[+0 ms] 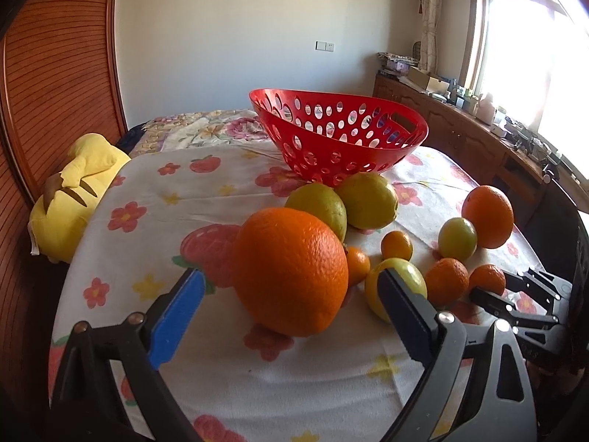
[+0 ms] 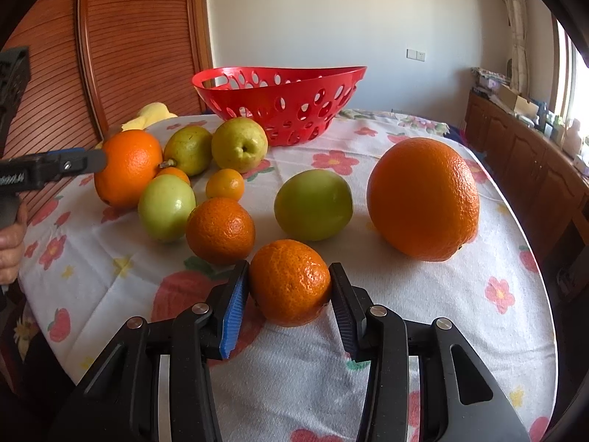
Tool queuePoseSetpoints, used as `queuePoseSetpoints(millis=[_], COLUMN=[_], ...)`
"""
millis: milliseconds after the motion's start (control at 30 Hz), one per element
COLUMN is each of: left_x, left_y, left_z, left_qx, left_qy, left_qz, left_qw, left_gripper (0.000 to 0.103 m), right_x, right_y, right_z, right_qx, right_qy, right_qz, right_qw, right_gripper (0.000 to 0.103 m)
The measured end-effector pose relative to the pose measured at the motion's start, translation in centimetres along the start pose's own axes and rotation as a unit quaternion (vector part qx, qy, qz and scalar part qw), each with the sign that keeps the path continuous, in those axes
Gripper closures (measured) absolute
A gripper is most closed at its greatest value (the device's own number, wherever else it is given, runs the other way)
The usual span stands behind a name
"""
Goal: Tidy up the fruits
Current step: 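Close the right tool on a small tangerine while the left tool grasps a large orange, then lift the tangerine with the right tool while the left tool carries the orange over the red basket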
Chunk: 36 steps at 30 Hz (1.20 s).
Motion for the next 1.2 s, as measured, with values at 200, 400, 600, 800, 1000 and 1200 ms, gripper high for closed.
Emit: queuePoseSetpoints(millis=[200,400,600,800,1000,1200], left_x=[0.1,0.6,0.8,0.8,1.1,1.3], left_y=[1.2,1.6,1.5,1.2,0.6,-0.3], left_z=[1.8,3.0,4.2,4.1,3.4,2.7], left_qx=[0.020,0.032,0.049,0.047,0.044,0.038], left_qy=[0.010,-0.003,-0.015,-0.036,-0.042,-0.043], left_qz=[0.000,-0.003,-0.006,-0.014,-0.015,-0.015], left_qw=[0.9997,0.9995,0.9987,0.9982,0.9980,0.9983], left_gripper=[0.008,0.008,0.015,0.021,0.021,0.022], right_x=[0.1,0.3,0.3,0.2,0.1,0.2], right_y=[0.0,0.0,0.0,0.0,0.0,0.0], right_z=[0.0,0.0,0.0,0.0,0.1,-0.1], right_qx=[-0.003,-0.004,-0.004,-0.005,-0.005,-0.011], right_qy=[-0.010,-0.010,-0.009,-0.010,-0.005,-0.004], right_qz=[-0.006,-0.005,-0.005,-0.004,0.004,0.004], right_qw=[1.000,1.000,1.000,1.000,1.000,1.000], right_gripper=[0.059,0.059,0.059,0.059,0.059,0.059])
Point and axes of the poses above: each gripper's, at about its wrist camera, not at the fingertips, and z roughly the way its jaws point, x to its left, y to its top, the point moved 6 cm from there along z, roughly the way its jaws point, and after that the axes turned 10 degrees about x, right-handed, at the moved point
